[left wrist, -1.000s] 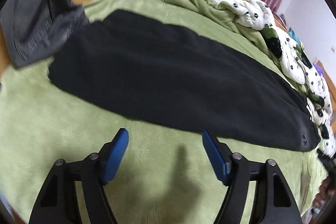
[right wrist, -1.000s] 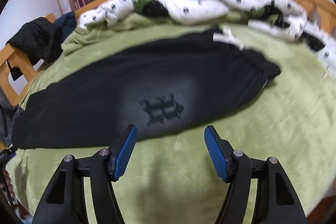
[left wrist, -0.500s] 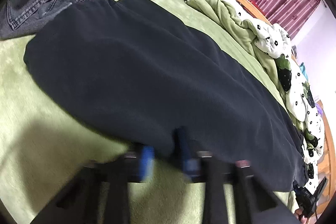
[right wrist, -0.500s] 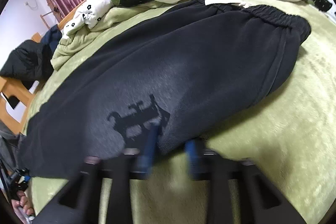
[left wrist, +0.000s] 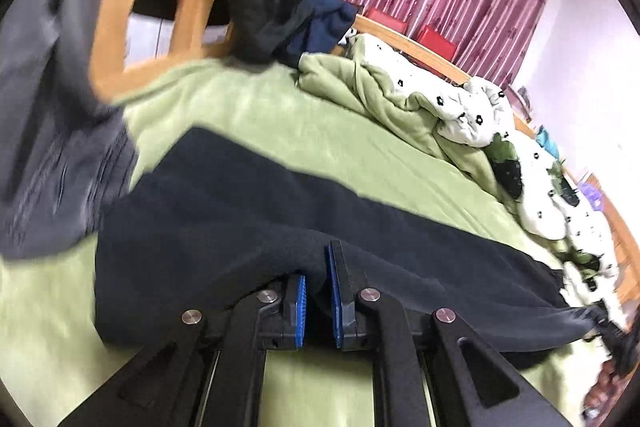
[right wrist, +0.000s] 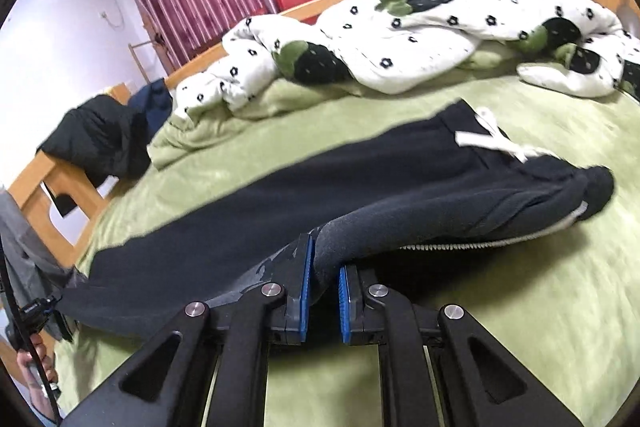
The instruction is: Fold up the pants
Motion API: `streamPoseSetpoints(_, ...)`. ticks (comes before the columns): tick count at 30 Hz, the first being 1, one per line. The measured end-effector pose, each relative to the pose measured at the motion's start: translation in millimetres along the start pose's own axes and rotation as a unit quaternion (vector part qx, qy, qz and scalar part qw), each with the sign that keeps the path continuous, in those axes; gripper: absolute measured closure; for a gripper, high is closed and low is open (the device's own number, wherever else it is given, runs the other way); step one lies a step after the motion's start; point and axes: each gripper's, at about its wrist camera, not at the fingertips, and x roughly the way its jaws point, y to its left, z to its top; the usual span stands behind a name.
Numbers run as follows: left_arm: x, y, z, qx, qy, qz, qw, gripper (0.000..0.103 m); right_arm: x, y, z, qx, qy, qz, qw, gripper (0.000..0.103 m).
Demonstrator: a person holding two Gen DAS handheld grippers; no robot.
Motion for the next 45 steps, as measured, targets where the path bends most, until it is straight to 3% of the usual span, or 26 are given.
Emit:
streamPoseSetpoints(7, 84.9, -26.6, 34.9, 0.041, -0.032, 0.054, 0.9972, 0.093, 72.4, 17.3, 34.5, -0.038, -0.011, -0.019, 0.999, 0.092)
streamPoseSetpoints(12, 145.1, -38.4, 40.6, 0.046, 0.000, 0.080, 0.9957, 0.090, 132.9, 21.0, 43.5, -0.060, -0.006, -0.063, 0.996, 0.089)
streamPoseSetpoints(17, 149.6, -53.5, 36.6, 0.078, 0.039, 0.081, 0.9929, 0.066, 162.9, 24.9, 34.0, -0.078, 0.051, -0.092, 0.991, 0.073)
streamPoseSetpoints(18, 138.4, -54.8, 34.4, 0.078, 0.037, 0.071, 0.9937, 0.058, 153.1, 27.7, 29.5, -0.086, 0.050, -0.094, 0.991, 0.072)
streamPoseSetpoints(19, 122.2, -54.1, 30.0, 0.076, 0.035, 0.059, 0.9948, 0.044, 143.3, 28.7, 26.1, -0.090, 0.046, -0.093, 0.991, 0.067)
streamPoseSetpoints(21, 96.3, -53.2, 18.5, 0.071, 0.033, 0.037, 0.9963, 0.028, 116.4, 27.3, 16.2, -0.089, 0.036, -0.087, 0.992, 0.050)
streamPoseSetpoints(22, 82.9, -50.4, 10.7, 0.065, 0.034, 0.030, 0.9969, 0.025, 99.5, 24.7, 9.4, -0.086, 0.031, -0.083, 0.992, 0.039)
streamPoseSetpoints(26, 43.1, -29.1, -34.5, 0.021, 0.074, -0.013, 0.9969, 0.024, 46.3, 0.7, -21.8, -0.070, 0.033, -0.075, 0.994, 0.031)
streamPoseSetpoints(30, 39.2, -1.0, -85.1, -0.039, 0.129, -0.040, 0.9901, 0.024, 30.8, -36.1, -46.0, -0.017, 0.054, -0.076, 0.995, 0.026)
streamPoseSetpoints(32, 43.1, 9.2, -99.8, -0.067, 0.137, -0.054, 0.9868, 0.026, 33.0, -55.0, -56.4, 0.023, 0.070, -0.069, 0.995, 0.026)
streamPoseSetpoints(35, 48.6, 12.9, -98.4, -0.094, 0.115, -0.072, 0.9862, 0.026, 46.9, -66.6, -62.6, 0.052, 0.089, -0.049, 0.993, 0.026)
streamPoseSetpoints(38, 74.8, 5.6, -86.5, -0.109, 0.134, -0.094, 0.9806, 0.026, 70.3, -64.8, -59.1, 0.051, 0.098, -0.039, 0.993, 0.026)
streamPoseSetpoints(42, 106.6, -17.1, -75.1, -0.111, 0.108, -0.078, 0.9848, 0.026, 107.1, -65.5, -46.0, 0.074, 0.074, -0.063, 0.992, 0.026)
streamPoseSetpoints(43, 111.9, -23.1, -72.8, -0.110, 0.104, -0.066, 0.9863, 0.029, 111.4, -65.1, -41.9, 0.074, 0.062, -0.069, 0.993, 0.027)
streamPoseSetpoints(44, 116.9, -29.0, -69.5, -0.107, 0.101, -0.050, 0.9879, 0.033, 119.2, -64.4, -35.6, 0.077, 0.061, -0.082, 0.992, 0.036)
streamPoseSetpoints(45, 120.8, -33.9, -66.0, -0.102, 0.097, -0.034, 0.9895, 0.047, 124.0, -65.0, -31.0, 0.080, 0.061, -0.095, 0.990, 0.044)
